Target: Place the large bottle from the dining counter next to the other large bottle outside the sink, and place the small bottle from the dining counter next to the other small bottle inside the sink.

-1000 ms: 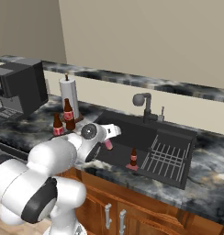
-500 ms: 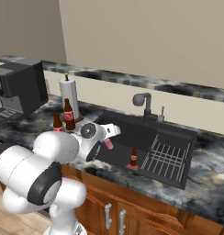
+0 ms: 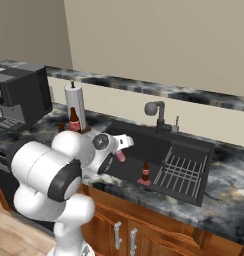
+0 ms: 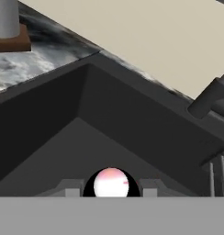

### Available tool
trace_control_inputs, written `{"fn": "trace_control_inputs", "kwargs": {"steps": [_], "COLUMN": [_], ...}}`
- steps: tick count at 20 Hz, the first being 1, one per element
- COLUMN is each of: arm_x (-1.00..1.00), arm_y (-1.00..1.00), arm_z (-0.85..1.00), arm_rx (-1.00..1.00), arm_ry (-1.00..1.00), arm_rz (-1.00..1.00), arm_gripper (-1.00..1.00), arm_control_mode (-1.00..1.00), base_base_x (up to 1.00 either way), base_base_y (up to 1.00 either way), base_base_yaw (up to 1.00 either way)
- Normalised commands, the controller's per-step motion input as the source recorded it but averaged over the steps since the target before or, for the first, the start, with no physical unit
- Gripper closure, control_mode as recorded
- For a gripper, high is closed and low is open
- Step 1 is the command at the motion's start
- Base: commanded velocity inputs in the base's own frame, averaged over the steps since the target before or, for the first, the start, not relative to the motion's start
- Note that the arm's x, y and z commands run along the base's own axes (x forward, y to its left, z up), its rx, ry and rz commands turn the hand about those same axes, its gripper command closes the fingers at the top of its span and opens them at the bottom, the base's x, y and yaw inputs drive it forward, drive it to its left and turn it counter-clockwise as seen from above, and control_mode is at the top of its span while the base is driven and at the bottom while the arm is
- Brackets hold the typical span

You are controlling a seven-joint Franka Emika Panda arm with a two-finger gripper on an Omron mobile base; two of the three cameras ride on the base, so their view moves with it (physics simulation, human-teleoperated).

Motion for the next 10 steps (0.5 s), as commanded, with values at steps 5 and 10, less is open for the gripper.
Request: {"fn": "trace_control_inputs", "kwargs": {"steps": [5, 10], "arm_x": [0.0, 0.04], "arm_y": [-0.09, -0.11], "arm_z": [-0.18, -0.04], "arm_rx": [0.02, 0.02], "arm_ry": [0.0, 0.0], "arm_rz": [0.04, 0.03], "arm_gripper": [1.0, 1.0], "arm_control_mode": [-1.0, -1.0], "base_base_x": [0.0, 0.0], "base_base_y": [0.0, 0.0], "base_base_yaw": [0.0, 0.0]}}
